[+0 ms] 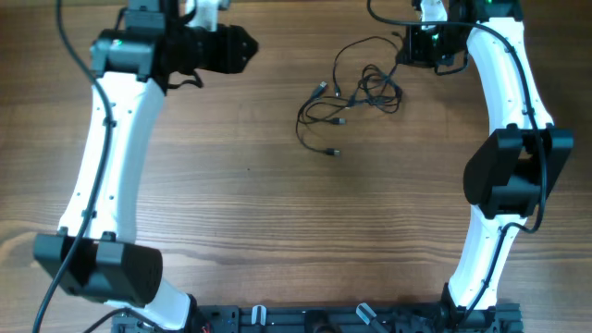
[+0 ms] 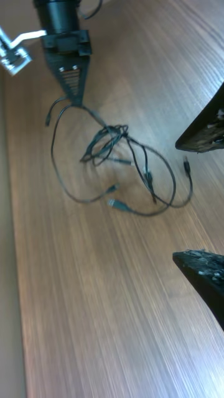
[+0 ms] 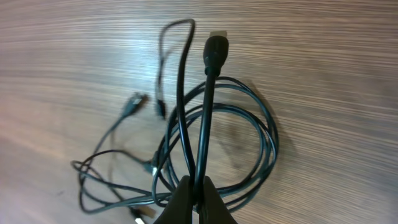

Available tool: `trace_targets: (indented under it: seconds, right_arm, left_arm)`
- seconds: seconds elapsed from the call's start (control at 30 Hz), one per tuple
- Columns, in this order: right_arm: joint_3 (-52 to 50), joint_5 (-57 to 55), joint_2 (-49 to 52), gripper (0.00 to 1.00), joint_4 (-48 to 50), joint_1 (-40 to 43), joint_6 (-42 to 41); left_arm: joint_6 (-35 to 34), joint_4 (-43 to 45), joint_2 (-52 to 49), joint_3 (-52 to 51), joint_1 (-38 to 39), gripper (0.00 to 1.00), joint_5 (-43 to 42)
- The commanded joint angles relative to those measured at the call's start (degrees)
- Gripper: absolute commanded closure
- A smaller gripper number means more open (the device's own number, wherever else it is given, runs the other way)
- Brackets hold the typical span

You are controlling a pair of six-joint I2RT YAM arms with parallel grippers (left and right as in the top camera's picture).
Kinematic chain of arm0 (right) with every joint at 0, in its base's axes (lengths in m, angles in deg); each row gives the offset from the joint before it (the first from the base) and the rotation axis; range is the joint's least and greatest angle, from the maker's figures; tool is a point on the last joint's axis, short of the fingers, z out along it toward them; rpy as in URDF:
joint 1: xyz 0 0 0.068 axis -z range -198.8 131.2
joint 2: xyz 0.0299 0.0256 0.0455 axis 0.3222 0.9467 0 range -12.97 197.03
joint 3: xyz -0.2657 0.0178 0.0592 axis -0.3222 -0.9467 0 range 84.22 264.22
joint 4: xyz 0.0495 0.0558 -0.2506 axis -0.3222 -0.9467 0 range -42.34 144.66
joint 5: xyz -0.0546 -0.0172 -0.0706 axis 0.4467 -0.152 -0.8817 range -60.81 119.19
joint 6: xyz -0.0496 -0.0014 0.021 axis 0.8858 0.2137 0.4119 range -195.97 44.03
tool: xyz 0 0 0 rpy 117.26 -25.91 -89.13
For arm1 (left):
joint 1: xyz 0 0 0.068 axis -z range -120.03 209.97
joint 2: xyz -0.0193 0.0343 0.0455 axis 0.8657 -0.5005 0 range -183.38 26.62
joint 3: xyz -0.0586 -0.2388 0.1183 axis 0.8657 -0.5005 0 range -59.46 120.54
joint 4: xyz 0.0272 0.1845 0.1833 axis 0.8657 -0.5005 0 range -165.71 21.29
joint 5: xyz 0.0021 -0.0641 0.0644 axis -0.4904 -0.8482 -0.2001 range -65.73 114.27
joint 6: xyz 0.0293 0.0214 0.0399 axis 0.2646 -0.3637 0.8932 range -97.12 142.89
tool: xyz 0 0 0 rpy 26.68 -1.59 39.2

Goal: Untangle cables

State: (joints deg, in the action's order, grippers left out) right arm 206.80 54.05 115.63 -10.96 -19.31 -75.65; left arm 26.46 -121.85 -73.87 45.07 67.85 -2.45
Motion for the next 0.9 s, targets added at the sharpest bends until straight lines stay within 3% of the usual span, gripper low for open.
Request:
trace_targets:
  seconds: [0.0,0.33,0.87]
  right_arm:
    - [-0.35,8.2,1.16,0.95,-0.02,-0.02,1.64]
    - [-0.35,8.31,1.16,0.95,-1.03,-0.02,2.71]
    - [-0.35,12.35,-0.37,0.95,-2.21,-0.02,4.2]
  left_arm:
    - [0.26,-0.04,-4.79,1.22,2.58,0.47,-0.92]
    - [0.28,1.25,-13.66,1.22,8.33,0.43,-0.85]
    - [3.61,2.75,-21.46,1.11,11.89,0.46,-0.5]
